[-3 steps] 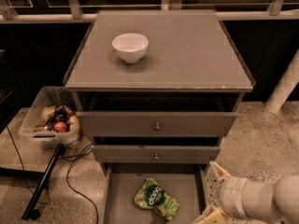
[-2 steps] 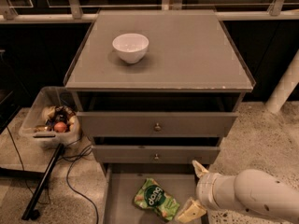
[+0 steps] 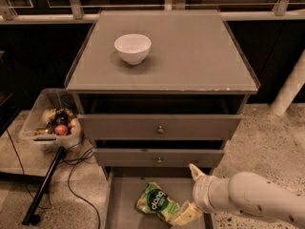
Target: Pick green rice chip bag from bottom drawer and place on counter
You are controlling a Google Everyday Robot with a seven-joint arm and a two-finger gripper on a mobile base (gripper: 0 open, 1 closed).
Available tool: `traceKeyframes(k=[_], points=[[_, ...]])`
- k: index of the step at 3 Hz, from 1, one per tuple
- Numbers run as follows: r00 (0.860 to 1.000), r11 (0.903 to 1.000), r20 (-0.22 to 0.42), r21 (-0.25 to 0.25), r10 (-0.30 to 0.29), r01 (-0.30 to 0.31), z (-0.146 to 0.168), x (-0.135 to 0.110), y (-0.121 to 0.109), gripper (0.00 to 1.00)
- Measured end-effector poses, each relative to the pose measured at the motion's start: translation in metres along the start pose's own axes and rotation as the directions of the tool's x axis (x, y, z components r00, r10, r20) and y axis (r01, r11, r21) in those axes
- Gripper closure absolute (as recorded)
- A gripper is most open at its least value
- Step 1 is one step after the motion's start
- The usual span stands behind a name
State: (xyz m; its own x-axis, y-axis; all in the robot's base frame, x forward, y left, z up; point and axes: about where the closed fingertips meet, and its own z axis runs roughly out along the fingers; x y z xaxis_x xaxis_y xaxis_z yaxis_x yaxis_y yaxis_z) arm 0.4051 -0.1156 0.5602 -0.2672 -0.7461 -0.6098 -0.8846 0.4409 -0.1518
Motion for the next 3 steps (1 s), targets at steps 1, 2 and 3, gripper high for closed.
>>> traceKeyframes(k=[1,2,3], points=[[0.999,0.9999,0.035,-0.014,-0.003,0.003,0.030,0.005,0.001,0.00],[0.998,0.9998,0.064,-0.021,0.005,-0.004,0.059,0.026,0.005,0.00],[0.995,0.9990,0.102,-0.044,0.012,-0.008,0.091,0.053,0.007,0.00]])
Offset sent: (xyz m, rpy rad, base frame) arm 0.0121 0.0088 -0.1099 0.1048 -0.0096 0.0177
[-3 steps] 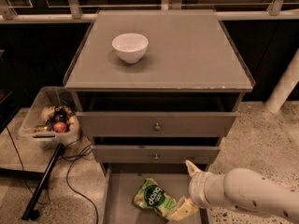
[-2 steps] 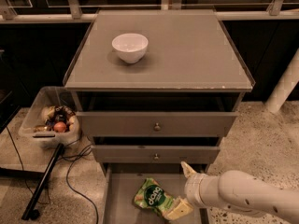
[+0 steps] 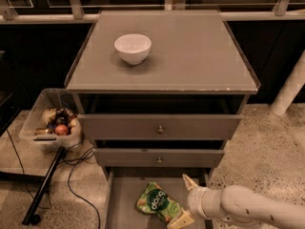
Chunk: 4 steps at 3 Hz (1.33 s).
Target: Pick green rice chip bag from bottom drawer and place on counter
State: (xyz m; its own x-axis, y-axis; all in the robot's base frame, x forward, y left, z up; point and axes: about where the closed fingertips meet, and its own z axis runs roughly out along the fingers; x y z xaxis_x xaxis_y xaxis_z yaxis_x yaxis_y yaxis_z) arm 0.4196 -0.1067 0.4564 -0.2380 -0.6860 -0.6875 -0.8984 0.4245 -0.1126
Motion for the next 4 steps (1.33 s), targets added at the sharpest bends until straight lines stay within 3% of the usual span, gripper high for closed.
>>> traceKeyframes(k=[1,3,4], points=[[0.999,0.9978,0.032,-0.055,0.037,-0.035,0.049,0.033,-0.003,0.00],[0.997,0.9950,0.040,-0.071,0.073,-0.070,0.072,0.047,0.000,0.00],[0.994,0.9958,0.077,-0.053,0.078,-0.074,0.092,0.061,-0.004,0.00]])
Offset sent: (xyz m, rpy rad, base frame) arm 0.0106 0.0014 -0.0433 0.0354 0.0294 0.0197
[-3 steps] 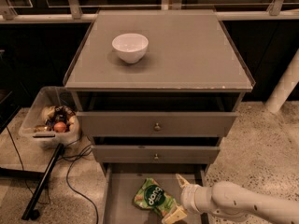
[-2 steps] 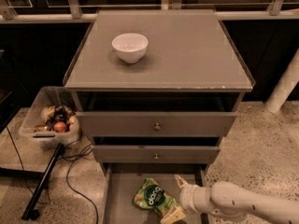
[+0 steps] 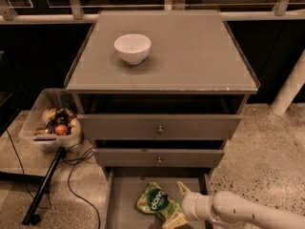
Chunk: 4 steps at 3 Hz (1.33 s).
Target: Pick green rice chip bag from bottom drawer and place on counter
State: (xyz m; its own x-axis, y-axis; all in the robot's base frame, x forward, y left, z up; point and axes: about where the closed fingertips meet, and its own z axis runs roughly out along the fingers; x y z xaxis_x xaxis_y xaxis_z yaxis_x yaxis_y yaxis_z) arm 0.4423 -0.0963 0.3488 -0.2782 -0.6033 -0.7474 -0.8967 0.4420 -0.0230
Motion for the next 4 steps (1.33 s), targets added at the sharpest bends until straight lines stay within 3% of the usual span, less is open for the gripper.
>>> traceKeyframes(k=[2,4], points=[[0.996,0.9999,0.093,-0.010,-0.012,0.013,0.041,0.035,-0.002,0.00],[0.997,0.9979,0.063,-0.043,-0.045,0.048,0.079,0.078,0.004,0.00]])
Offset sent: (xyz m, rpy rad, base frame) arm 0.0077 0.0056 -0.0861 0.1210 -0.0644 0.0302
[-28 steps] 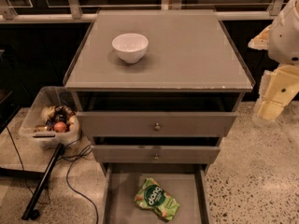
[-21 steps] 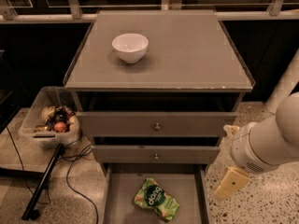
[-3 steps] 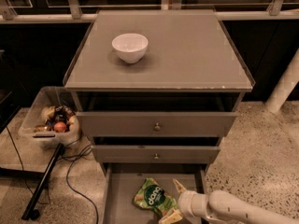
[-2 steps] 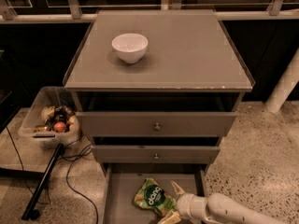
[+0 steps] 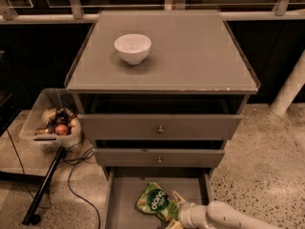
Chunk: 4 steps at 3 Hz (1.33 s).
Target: Pick green rice chip bag from bottom drawer and place on counter
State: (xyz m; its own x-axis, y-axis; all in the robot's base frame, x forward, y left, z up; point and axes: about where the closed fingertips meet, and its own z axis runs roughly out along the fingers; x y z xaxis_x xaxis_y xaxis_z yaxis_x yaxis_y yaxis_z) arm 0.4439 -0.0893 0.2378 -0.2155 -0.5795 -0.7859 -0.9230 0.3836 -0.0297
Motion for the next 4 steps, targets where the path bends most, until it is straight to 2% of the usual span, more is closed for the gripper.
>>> traceKeyframes(k=[2,4], points=[[1.000,0.9999,-0.027,0.012,0.012,-0.011,0.031,0.032,-0.008,0.00],[0.999,0.9989,-0.027,0.024,0.041,-0.040,0.060,0.038,-0.022,0.00]])
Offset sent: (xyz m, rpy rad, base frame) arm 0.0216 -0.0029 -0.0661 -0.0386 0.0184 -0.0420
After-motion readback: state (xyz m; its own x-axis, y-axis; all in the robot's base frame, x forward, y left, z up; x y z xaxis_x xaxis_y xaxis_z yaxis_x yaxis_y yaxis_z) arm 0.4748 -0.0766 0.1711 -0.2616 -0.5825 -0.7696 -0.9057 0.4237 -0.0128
